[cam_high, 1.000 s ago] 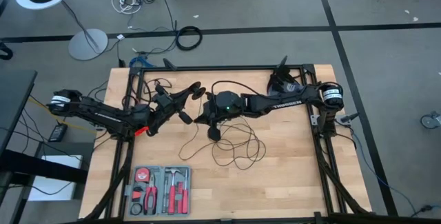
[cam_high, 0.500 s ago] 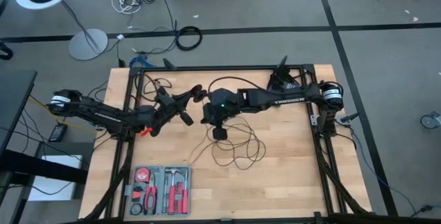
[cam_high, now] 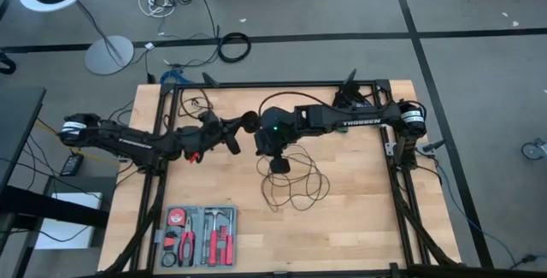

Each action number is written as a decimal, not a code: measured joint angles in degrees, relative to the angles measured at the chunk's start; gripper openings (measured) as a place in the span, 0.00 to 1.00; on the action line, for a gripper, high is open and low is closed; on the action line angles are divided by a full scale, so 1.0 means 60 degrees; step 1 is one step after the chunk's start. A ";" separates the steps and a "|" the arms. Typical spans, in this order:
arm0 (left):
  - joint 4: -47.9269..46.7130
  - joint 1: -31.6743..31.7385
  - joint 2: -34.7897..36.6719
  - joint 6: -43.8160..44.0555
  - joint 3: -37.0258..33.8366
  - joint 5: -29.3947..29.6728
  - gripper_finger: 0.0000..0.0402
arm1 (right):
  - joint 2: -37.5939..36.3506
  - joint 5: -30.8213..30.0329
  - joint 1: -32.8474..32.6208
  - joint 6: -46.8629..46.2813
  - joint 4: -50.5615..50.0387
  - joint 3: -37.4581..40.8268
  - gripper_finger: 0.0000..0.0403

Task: Coil cords
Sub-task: Coil the black wire onto the black spool

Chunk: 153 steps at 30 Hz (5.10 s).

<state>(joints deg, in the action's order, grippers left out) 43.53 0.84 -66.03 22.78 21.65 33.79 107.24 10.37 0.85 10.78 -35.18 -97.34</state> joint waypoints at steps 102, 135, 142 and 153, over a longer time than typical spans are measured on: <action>-0.2265 0.1424 -0.2772 -0.0493 0.1960 -0.5635 0.00 | -0.0620 -0.3108 0.0517 -0.1400 -0.2859 0.0639 0.00; -0.2936 0.1432 -0.1411 -0.1011 0.1960 -0.4472 0.00 | -0.0619 -0.2910 0.0271 -0.2980 -0.0044 0.3517 0.03; -0.2778 0.1493 -0.1415 -0.0984 0.1960 -0.4468 0.00 | -0.0623 -0.3882 -0.0047 -0.3121 0.1274 0.4167 0.00; -0.2297 0.1496 -0.1407 -0.0643 0.1963 -0.3763 0.00 | -0.0557 -0.3468 -0.0279 -0.2475 0.4861 0.4354 0.00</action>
<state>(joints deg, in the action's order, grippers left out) 29.75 9.82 -74.48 18.92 33.43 11.21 103.90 -10.44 -0.82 -4.07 -6.02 -71.22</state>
